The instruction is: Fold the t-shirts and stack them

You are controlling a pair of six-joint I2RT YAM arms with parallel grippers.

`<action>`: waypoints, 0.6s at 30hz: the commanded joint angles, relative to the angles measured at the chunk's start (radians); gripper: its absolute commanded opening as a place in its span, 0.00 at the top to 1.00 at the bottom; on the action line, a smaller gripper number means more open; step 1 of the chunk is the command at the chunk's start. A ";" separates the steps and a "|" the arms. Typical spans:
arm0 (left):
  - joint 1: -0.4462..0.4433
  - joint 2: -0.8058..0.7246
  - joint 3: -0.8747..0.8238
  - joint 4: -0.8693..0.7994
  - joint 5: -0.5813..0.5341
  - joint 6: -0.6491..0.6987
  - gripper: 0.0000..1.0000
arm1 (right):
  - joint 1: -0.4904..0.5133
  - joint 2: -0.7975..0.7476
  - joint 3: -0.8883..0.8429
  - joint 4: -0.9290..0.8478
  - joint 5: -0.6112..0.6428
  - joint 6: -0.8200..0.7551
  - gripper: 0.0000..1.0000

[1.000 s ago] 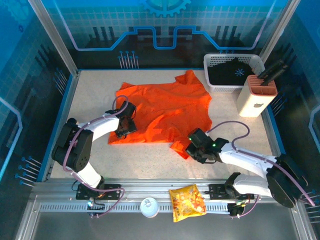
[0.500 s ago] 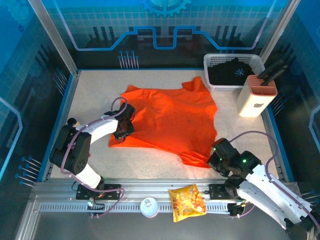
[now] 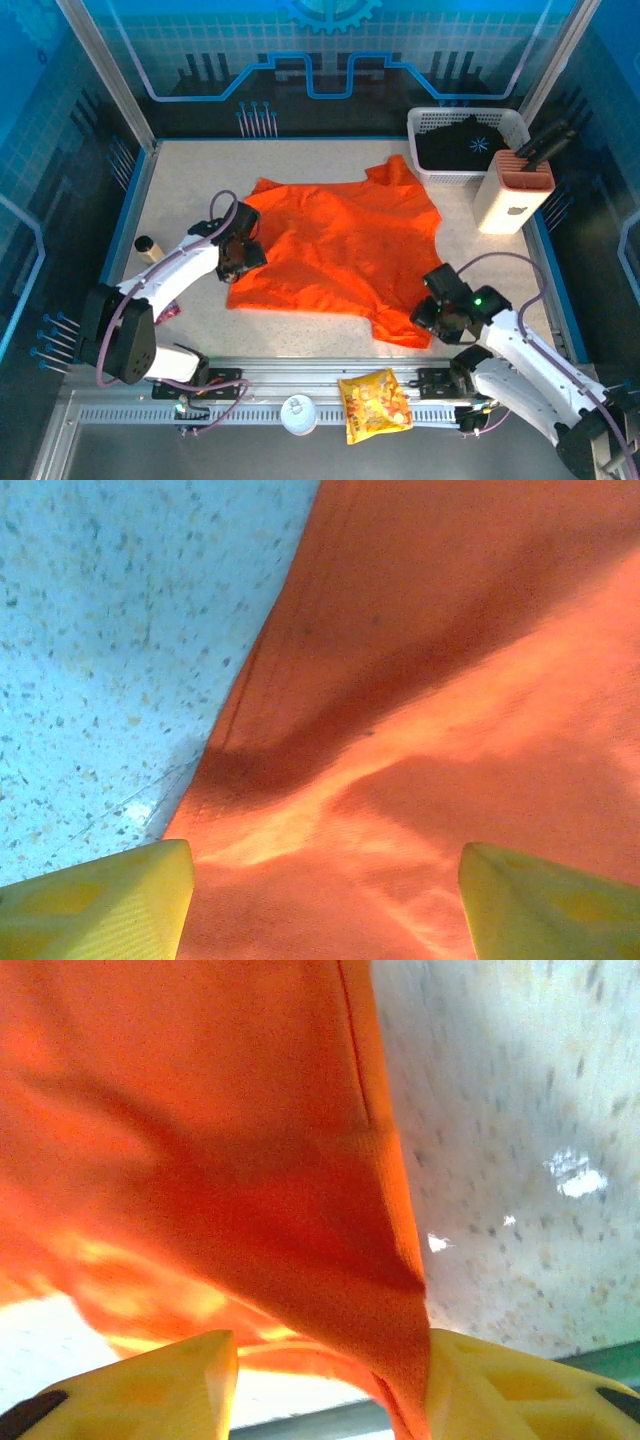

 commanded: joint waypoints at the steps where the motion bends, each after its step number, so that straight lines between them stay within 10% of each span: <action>1: 0.002 0.041 0.088 -0.050 -0.016 0.044 0.29 | -0.132 0.070 0.121 0.041 -0.047 -0.216 0.45; 18: -0.025 0.500 0.249 0.083 0.039 0.035 0.44 | -0.408 0.799 0.657 0.362 -0.212 -0.488 0.59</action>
